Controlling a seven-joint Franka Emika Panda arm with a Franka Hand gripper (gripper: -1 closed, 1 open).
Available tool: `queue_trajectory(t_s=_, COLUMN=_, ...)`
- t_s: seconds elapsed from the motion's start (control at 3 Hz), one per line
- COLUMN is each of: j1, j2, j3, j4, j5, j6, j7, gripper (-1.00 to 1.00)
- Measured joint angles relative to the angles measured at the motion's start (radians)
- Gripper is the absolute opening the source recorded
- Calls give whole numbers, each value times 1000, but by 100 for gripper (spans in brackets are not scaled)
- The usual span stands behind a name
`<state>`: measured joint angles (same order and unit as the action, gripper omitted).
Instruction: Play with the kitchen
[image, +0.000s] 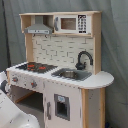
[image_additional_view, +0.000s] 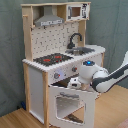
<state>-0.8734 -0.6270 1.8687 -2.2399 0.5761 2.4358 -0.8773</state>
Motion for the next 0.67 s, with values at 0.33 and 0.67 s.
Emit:
queue_trajectory(t_s=0.33, j1=31, j2=0, j3=0, j4=18, j5=0, j6=0, j7=97, gripper=-100)
queue_trajectory(t_s=0.67, j1=73, j2=0, j3=-1, j4=26, j5=0, j6=0, j7=189, gripper=-100)
